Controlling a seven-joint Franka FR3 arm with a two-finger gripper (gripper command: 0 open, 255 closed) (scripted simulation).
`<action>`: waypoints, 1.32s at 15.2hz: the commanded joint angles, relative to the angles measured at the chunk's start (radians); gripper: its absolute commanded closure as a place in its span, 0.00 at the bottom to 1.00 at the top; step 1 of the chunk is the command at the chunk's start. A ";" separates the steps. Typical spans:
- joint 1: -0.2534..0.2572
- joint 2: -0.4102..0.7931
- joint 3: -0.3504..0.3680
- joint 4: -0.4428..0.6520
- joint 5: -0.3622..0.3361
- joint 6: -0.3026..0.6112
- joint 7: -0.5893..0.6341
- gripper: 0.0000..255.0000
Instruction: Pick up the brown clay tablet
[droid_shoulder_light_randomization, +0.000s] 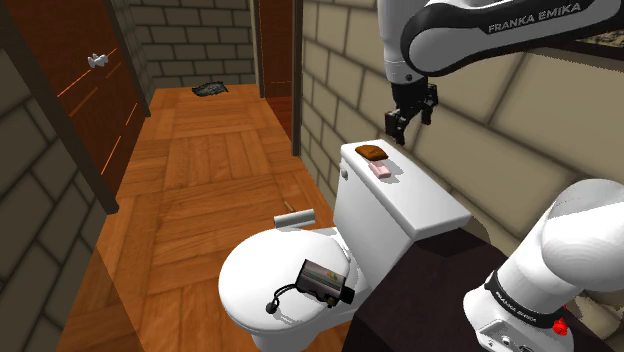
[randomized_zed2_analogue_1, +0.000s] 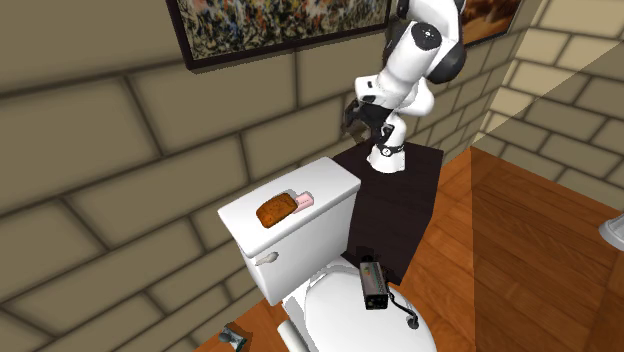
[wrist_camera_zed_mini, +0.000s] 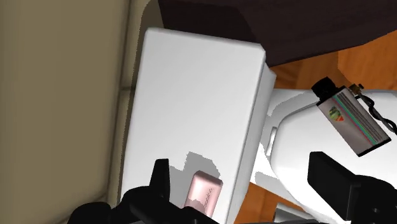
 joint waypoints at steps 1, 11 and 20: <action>-0.015 0.081 0.029 0.009 -0.069 0.040 0.055 0.00; -0.050 0.551 0.104 0.187 -0.455 0.046 0.375 0.00; 0.005 0.984 0.017 0.482 -0.764 -0.102 0.538 0.00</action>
